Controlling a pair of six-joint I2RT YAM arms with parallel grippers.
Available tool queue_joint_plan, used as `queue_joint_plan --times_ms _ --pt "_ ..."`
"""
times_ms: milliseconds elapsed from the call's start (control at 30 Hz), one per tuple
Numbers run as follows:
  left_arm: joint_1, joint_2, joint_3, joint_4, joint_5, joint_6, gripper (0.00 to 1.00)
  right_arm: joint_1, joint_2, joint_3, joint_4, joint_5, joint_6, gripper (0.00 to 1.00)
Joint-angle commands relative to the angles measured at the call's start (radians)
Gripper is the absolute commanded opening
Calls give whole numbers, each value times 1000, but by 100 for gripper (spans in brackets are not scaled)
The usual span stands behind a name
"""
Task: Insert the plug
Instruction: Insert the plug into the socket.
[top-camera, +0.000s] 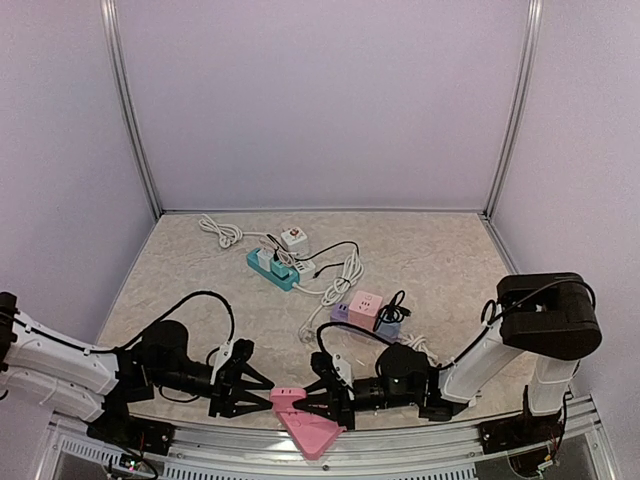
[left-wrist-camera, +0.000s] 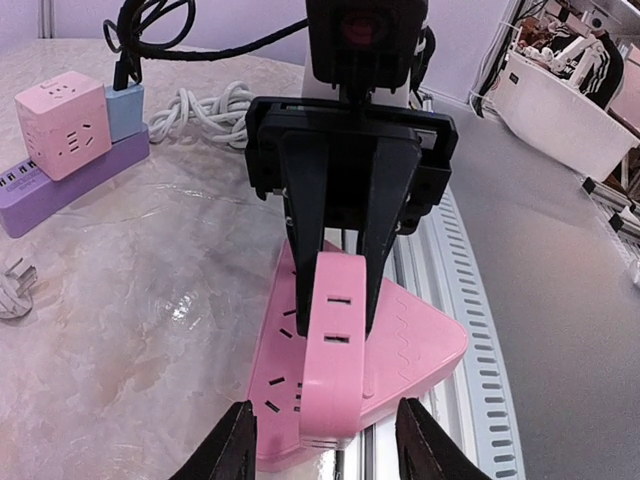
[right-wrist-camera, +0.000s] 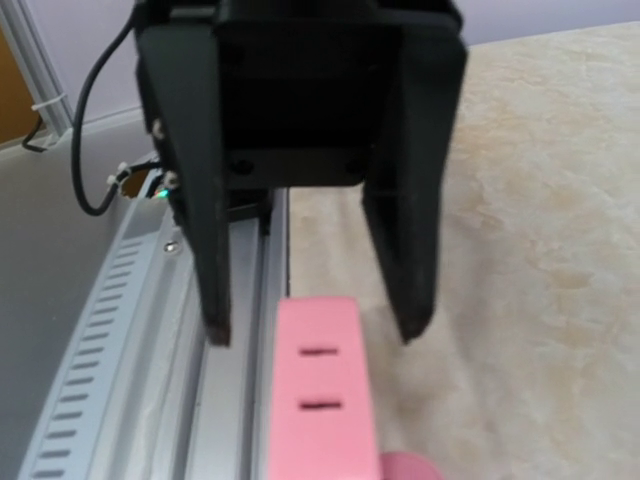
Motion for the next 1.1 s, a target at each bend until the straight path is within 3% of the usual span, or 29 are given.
queue_joint_plan --times_ms 0,433,633,900,1067 --pt "-4 27 0 28 -2 34 45 -21 16 7 49 -13 -19 0" --pt "6 79 9 69 3 94 45 -34 55 26 75 -59 -15 0" --pt "7 115 17 73 12 104 37 -34 59 31 79 -63 -22 0" --pt "10 139 25 86 11 167 2 -37 75 23 81 -59 -22 0" --pt "14 146 30 80 19 169 0 -40 68 8 76 -52 -25 0"
